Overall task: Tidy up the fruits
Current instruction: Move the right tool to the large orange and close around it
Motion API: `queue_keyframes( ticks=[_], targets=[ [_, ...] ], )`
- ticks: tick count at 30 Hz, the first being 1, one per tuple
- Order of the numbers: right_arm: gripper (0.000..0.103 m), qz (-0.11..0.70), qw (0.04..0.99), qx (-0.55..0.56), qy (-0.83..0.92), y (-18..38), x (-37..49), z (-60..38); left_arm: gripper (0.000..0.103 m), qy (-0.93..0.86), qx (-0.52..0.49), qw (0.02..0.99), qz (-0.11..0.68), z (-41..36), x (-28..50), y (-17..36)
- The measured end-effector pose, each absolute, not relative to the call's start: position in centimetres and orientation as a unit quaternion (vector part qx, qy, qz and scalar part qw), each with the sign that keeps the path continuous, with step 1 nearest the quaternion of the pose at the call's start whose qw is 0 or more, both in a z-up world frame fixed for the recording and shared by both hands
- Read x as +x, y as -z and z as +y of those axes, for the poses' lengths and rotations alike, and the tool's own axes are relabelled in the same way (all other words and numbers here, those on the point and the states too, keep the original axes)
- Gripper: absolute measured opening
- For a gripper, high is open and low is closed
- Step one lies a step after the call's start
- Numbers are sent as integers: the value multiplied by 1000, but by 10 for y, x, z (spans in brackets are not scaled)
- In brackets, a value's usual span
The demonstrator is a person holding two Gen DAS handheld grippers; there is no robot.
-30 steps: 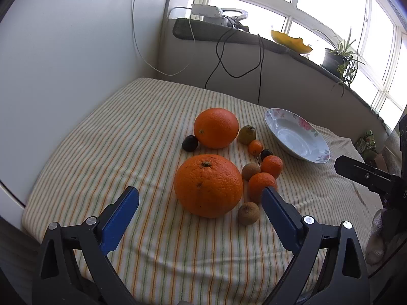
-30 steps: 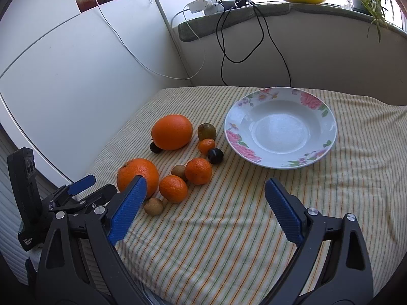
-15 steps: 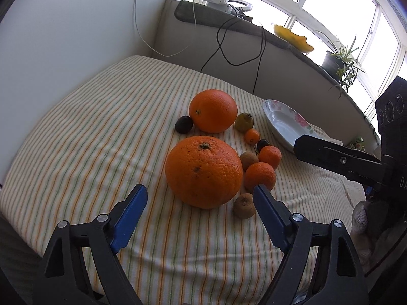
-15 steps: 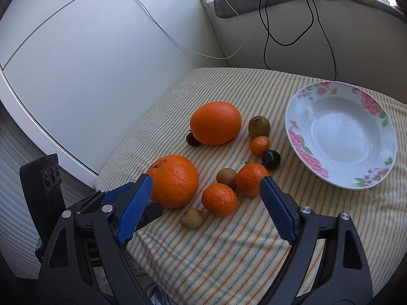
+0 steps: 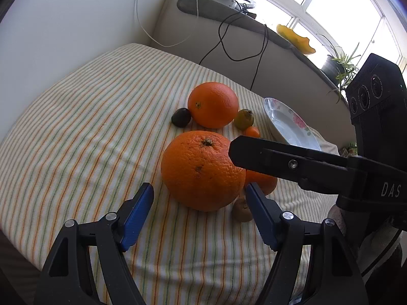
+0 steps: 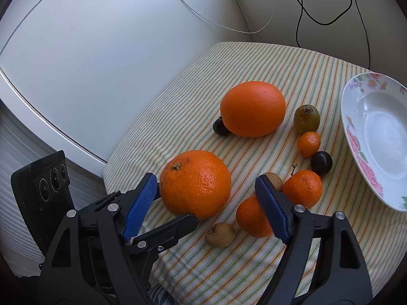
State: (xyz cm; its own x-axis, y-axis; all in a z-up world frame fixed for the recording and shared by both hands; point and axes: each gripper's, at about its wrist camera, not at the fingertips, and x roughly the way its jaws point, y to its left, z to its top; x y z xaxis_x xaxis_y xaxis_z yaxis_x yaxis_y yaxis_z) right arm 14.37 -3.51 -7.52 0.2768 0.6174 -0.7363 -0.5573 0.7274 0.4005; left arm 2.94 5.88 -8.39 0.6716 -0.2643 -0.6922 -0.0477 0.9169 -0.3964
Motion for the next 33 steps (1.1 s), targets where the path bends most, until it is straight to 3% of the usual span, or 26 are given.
queue_keyframes(
  ticks=[14,19,33],
  targets=[
    [69,499,776,8,-386,89,154,-9,71,74,-208,888,404,62,34,88],
    [68,498,776,1,-386,89,151,-5,67,83,-212,887,402,61,36,87],
    [67,485,783,8,-389,81,148,-9,67,72,-179,899,392,51,35,76]
  ],
)
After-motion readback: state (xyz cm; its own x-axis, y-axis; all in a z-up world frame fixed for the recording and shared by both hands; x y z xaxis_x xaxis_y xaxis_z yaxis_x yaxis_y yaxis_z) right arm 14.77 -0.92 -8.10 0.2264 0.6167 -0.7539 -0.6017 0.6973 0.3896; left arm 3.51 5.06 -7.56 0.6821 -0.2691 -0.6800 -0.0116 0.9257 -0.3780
